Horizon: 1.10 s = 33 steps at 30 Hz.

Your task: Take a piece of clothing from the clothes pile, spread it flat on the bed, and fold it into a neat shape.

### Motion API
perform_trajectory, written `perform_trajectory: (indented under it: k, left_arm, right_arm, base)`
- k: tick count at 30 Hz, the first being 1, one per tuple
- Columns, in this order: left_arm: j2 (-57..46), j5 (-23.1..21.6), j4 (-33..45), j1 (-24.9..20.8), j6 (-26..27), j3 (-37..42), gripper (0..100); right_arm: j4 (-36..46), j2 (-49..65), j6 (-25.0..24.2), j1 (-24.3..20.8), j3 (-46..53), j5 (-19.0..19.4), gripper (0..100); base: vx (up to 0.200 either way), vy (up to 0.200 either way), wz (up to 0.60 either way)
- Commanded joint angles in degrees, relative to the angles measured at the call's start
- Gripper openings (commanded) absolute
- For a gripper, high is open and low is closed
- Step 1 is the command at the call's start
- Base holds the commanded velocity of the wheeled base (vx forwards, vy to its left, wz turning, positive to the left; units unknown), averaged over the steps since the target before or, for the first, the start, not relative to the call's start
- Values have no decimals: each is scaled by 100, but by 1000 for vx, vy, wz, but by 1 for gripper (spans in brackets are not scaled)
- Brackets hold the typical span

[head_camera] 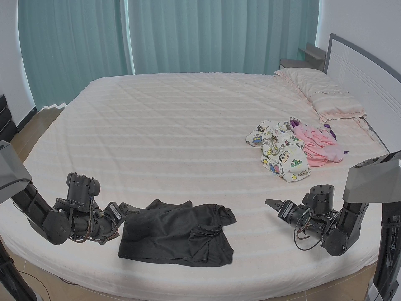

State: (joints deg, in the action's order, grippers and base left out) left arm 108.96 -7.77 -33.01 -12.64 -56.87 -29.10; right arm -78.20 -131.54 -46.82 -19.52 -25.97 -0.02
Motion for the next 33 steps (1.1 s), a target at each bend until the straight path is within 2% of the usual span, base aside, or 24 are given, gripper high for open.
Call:
perform_trajectory:
  k: [1, 5, 7, 9, 10, 13, 17, 22, 33]
  left_arm:
    - [-6, -14, 5, 148, 62, -26, 100]
    - [2, -138, 5, 174, 71, -8, 100]
    - [-6, -208, -3, 183, 71, 10, 100]
    - [11, -234, -12, 183, 71, 18, 100]
    - [20, -234, -12, 183, 71, 27, 100]
    - [46, -296, -21, 218, 71, 27, 100]
    - [46, -445, -21, 280, 71, 62, 100]
    - [82, -709, -21, 280, 71, 133, 100]
    - [187, -709, -30, 271, 88, 168, 100]
  right_arm:
    - [103, 172, 147, -386, -58, -121, 100]
    - [306, 295, 349, -729, -207, -182, 100]
    - [675, 480, 868, -975, -269, -446, 100]
    - [745, 594, 1158, -1089, -269, -542, 100]
    - [745, 603, 1176, -1098, -269, -542, 100]
    - [833, 480, 1457, -1555, -383, -604, 100]
    - [780, 330, 1984, -1836, -383, -797, 100]
    - [833, 76, 2301, -1863, -462, -815, 100]
    - [622, -338, 2872, -1713, -444, -674, 100]
  base:
    - [0, 200, 0]
    - [0, 200, 0]
    - [0, 200, 0]
    - [0, 200, 0]
    - [0, 0, 0]
    - [0, 0, 0]
    - [0, 0, 0]
    - [0, 0, 0]
    - [0, 0, 0]
